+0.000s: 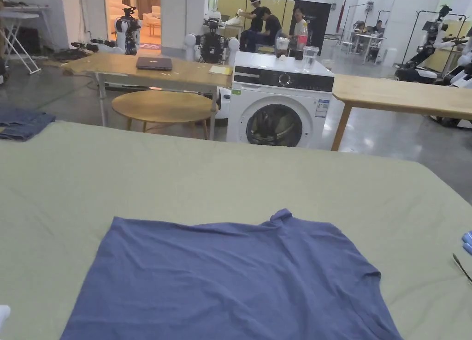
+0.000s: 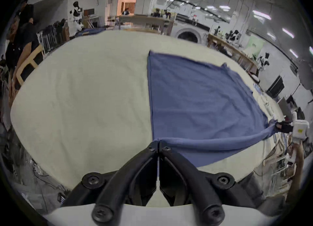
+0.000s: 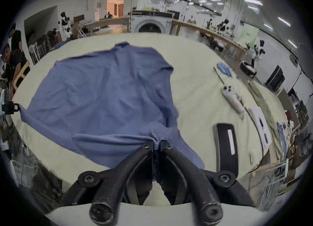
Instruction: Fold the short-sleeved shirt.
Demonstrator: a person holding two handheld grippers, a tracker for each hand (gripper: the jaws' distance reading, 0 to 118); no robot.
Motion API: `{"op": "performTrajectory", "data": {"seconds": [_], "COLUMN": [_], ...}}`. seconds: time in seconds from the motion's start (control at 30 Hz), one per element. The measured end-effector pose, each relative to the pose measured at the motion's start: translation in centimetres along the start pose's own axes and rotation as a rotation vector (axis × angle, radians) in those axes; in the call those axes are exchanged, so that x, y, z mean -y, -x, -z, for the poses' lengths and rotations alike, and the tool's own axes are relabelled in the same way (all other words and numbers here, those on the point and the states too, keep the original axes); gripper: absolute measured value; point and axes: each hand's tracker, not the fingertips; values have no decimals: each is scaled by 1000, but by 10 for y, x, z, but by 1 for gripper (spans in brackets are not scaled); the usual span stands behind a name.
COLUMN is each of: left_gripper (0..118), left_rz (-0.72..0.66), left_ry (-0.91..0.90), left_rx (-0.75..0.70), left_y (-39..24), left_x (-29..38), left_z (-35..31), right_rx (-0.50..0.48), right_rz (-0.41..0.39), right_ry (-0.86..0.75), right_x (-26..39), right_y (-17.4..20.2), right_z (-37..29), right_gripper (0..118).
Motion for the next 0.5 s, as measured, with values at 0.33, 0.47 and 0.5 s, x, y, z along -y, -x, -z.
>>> {"op": "performTrajectory", "data": {"seconds": [0.33, 0.47, 0.5], "left_gripper": [3, 40, 44], "left_rz": [24, 5, 3], "left_ry": [83, 52, 28], "left_rx": [-39, -44, -39], "left_y": [6, 8, 8], "left_x": [1, -5, -8], "left_z": [33, 32, 30], "right_rx": [9, -1, -2], "right_rz": [26, 58, 62], "right_ry": [-19, -102, -130], "right_x": [-5, -14, -17], "right_y": [1, 2, 4], "right_z": [19, 12, 9], "right_gripper": [44, 55, 55]}}
